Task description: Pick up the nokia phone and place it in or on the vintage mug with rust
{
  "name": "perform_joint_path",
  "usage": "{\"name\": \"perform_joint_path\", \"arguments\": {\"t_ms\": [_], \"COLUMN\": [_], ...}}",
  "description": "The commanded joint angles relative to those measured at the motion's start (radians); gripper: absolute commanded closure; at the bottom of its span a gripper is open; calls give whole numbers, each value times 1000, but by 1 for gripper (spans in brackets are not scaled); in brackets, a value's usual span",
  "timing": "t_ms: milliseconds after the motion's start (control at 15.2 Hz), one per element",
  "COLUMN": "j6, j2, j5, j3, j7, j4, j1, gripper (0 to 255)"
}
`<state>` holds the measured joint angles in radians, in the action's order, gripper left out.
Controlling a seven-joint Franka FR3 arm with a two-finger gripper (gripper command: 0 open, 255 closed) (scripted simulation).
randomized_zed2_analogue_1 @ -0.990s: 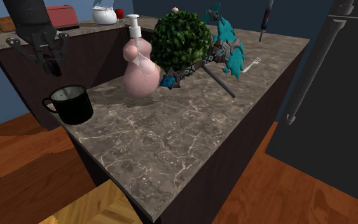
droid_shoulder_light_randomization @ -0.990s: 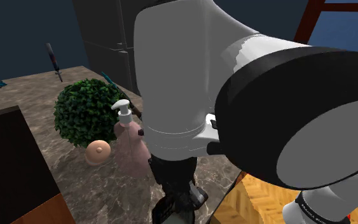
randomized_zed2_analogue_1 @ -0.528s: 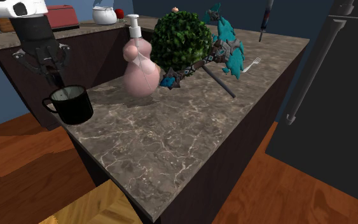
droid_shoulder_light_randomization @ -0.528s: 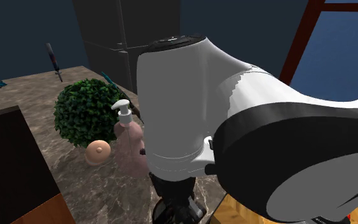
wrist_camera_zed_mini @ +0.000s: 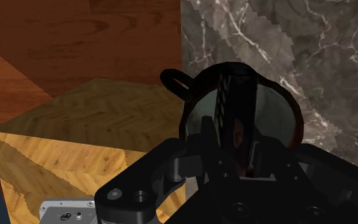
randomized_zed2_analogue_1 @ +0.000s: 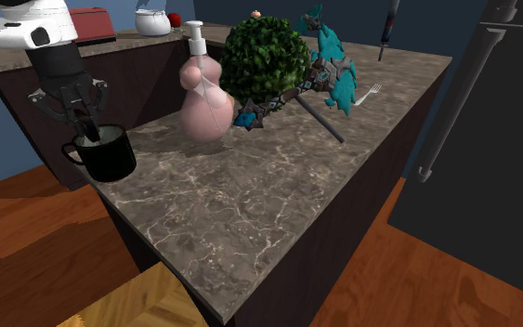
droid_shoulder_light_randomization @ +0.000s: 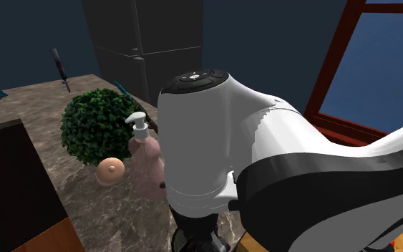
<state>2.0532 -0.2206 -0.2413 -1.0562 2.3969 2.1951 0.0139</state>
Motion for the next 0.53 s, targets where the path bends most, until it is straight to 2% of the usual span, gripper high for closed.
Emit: {"name": "perform_joint_path", "arguments": {"t_ms": [0, 264, 330, 462], "j6": [2, 2, 2, 2], "j2": [1, 1, 1, 1], "j5": [0, 0, 0, 0], "j3": [-1, -1, -1, -1], "j7": [0, 0, 0, 0], "j4": [1, 1, 1, 1], "j1": [0, 0, 0, 0], "gripper": [255, 255, 0, 0]}}
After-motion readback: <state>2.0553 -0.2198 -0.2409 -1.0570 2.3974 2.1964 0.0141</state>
